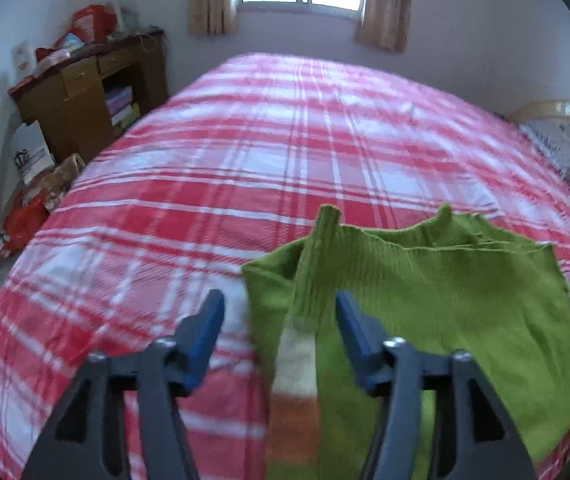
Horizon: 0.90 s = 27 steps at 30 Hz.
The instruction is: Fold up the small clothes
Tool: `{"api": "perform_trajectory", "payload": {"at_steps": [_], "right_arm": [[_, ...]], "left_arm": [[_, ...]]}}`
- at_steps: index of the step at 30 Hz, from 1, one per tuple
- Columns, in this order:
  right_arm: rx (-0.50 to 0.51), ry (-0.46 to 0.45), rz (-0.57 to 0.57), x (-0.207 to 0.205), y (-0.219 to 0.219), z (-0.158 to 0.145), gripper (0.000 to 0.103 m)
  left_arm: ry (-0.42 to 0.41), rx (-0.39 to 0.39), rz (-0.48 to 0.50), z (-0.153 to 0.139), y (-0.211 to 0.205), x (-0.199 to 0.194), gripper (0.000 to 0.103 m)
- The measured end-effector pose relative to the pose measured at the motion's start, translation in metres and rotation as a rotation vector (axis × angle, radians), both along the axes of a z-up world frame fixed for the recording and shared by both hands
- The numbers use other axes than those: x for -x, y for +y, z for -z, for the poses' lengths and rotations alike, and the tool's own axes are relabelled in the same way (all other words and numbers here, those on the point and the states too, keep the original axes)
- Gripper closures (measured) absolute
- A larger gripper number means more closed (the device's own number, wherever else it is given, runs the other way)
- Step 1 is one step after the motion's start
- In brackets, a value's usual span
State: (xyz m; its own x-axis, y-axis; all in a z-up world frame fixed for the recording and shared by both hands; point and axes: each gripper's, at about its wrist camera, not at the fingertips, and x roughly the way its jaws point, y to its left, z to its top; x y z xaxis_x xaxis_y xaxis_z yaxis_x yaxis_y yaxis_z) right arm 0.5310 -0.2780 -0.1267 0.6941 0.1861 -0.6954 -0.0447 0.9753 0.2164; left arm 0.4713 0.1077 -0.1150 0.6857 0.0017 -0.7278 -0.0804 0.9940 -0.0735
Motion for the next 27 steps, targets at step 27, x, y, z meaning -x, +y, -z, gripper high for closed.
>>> {"api": "perform_trajectory", "payload": {"at_steps": [27], "right_arm": [[0.055,0.079,-0.094,0.135,0.033,0.036,0.077]], "left_arm": [[0.034,-0.057,-0.021,0.053,-0.005,0.106,0.005]]}}
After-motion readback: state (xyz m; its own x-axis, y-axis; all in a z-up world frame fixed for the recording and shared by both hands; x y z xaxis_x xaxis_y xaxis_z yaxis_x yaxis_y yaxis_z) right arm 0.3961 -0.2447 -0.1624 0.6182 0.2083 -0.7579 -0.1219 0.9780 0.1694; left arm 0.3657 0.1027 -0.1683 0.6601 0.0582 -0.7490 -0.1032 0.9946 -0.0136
